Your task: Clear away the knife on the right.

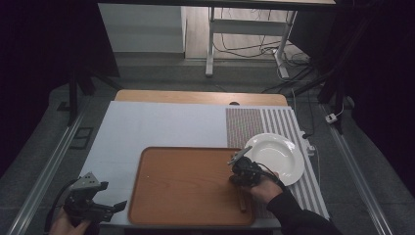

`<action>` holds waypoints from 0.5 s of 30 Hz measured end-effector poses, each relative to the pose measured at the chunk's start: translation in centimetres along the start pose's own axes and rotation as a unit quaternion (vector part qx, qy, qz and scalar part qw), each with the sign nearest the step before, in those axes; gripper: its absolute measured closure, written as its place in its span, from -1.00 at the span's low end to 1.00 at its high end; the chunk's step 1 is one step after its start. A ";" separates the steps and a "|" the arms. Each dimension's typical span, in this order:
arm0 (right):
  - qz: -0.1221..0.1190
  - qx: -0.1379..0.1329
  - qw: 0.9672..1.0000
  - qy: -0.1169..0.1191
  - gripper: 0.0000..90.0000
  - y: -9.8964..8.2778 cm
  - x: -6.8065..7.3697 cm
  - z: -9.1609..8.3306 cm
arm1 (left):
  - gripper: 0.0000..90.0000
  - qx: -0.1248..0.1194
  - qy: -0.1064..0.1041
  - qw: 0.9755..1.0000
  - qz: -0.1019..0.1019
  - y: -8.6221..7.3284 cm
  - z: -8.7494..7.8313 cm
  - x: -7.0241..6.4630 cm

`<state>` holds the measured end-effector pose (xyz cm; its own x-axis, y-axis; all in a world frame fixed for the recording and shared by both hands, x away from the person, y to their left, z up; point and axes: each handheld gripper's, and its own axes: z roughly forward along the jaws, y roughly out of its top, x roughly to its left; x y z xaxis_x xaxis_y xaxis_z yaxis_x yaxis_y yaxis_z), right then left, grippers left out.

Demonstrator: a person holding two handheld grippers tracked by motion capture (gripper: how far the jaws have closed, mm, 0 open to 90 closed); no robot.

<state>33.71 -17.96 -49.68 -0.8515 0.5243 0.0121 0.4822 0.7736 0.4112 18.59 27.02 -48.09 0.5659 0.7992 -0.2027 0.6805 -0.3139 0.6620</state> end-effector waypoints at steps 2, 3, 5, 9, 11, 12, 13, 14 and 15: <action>0.008 0.003 1.000 0.001 1.00 -0.3 -0.4 -0.2 | -0.95 0.000 0.000 1.000 0.000 0.0 0.0 0.0; 0.010 0.004 1.000 -0.001 1.00 -0.4 -0.5 -0.3 | -0.95 0.000 0.000 1.000 0.000 0.0 0.0 0.0; 0.018 0.007 1.000 -0.001 1.00 -0.7 -0.9 -0.5 | -0.95 0.000 0.000 1.000 0.000 0.0 0.0 0.0; 0.028 0.011 1.000 -0.006 1.00 -1.2 -1.6 -0.7 | -0.95 0.000 0.000 1.000 0.000 0.0 0.0 0.0; 0.031 0.008 0.999 -0.005 1.00 -1.3 -1.8 -0.8 | -0.95 0.000 -0.001 1.000 0.000 0.0 0.0 0.0; 0.031 0.007 0.999 -0.005 1.00 -1.3 -1.8 -0.8 | -0.95 0.000 -0.001 1.000 0.000 0.0 0.0 0.0; 0.032 0.002 0.999 -0.003 0.98 -1.3 -1.7 -0.8 | -0.95 0.000 -0.001 1.000 0.000 0.0 0.0 0.0; 0.035 -0.006 0.999 0.000 0.93 -1.2 -1.7 -0.9 | -0.95 0.000 -0.001 1.000 0.000 0.0 0.0 0.0; 0.035 -0.013 0.999 0.001 0.88 -1.2 -1.7 -1.0 | -0.95 0.000 -0.001 1.000 -0.001 0.0 0.0 0.0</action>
<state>34.35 -20.12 -49.28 -0.8161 0.5763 0.0430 0.5353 0.7259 0.4319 18.61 27.03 -48.09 0.5659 0.7984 -0.2058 0.6816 -0.3125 0.6616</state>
